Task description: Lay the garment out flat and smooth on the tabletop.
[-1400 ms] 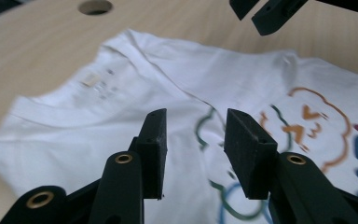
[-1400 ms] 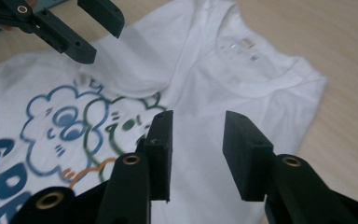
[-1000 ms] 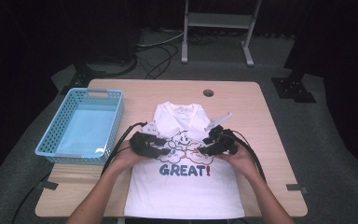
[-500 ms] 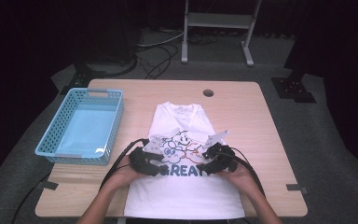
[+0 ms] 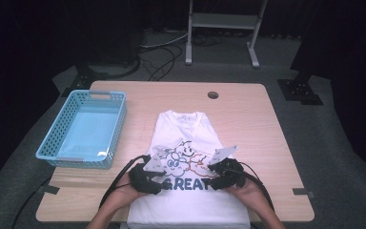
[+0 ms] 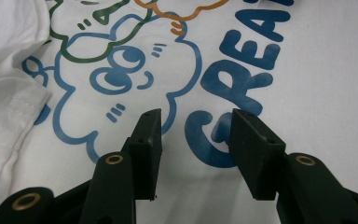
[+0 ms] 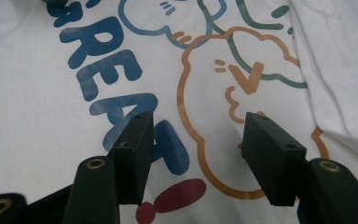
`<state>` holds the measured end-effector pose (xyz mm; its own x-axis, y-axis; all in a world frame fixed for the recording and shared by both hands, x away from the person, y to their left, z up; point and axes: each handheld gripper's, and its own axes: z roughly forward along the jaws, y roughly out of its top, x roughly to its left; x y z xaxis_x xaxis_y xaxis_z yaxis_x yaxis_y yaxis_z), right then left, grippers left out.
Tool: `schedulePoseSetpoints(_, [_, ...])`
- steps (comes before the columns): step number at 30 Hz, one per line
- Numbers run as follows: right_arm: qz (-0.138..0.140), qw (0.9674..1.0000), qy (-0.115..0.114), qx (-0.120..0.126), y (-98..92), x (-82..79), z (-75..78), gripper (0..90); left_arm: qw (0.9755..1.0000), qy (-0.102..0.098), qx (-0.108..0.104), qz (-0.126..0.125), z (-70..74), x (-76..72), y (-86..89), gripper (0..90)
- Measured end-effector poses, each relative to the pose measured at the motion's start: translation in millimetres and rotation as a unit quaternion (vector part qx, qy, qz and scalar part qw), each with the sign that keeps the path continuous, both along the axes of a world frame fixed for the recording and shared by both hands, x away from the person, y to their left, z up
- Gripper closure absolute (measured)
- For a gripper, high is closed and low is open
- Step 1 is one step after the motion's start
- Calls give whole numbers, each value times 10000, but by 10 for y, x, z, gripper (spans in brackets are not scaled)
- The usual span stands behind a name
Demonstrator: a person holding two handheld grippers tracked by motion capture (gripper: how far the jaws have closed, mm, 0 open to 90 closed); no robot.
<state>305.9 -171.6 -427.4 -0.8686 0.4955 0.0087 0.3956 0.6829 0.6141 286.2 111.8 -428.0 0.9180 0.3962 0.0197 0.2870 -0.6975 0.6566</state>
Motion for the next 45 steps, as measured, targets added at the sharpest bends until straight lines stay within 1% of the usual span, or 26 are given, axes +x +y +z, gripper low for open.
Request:
schedulePoseSetpoints(2, [10,10000,8,9,0,-68,-1,432,10000,-8,8,12,1,-64,-4,537])
schedulePoseSetpoints(4, [41,10000,-9,21,-2,-132,-5,432,10000,-45,16,-30,0,-129,-7,536])
schedulePoseSetpoints(7, [62,10000,-26,61,-15,-224,-13,431,10000,-25,-49,-9,-12,-223,3,533])
schedulePoseSetpoints(16, [149,9998,-75,134,-52,-486,-29,431,9998,-84,-188,-44,-42,-496,29,521])
schedulePoseSetpoints(22, [167,9996,-112,210,-71,-637,-44,431,9997,-123,-208,-108,-48,-637,38,519])
schedulePoseSetpoints(24, [179,9995,-130,230,-76,-681,-48,431,9994,-114,-289,-144,-63,-686,58,517])
schedulePoseSetpoints(30, [184,9995,-134,241,-70,-810,-52,431,9990,-130,-381,-173,-80,-776,125,508])
schedulePoseSetpoints(36, [209,9993,-155,253,-66,-900,-56,432,9987,-141,-455,-196,-94,-871,171,508])
schedulePoseSetpoints(41, [240,9992,-176,284,-75,-934,-62,432,9983,-161,-493,-278,-103,-943,190,506])
schedulePoseSetpoints(43, [259,9990,-190,312,-88,-944,-68,431,9983,-160,-486,-283,-96,-946,188,506])
schedulePoseSetpoints(44, [261,9989,-196,323,-93,-947,-70,429,9980,-187,-543,-268,-93,-944,186,501])
schedulePoseSetpoints(45, [249,9990,-192,332,-95,-949,-71,420,9973,-227,-656,-233,-85,-939,185,499])
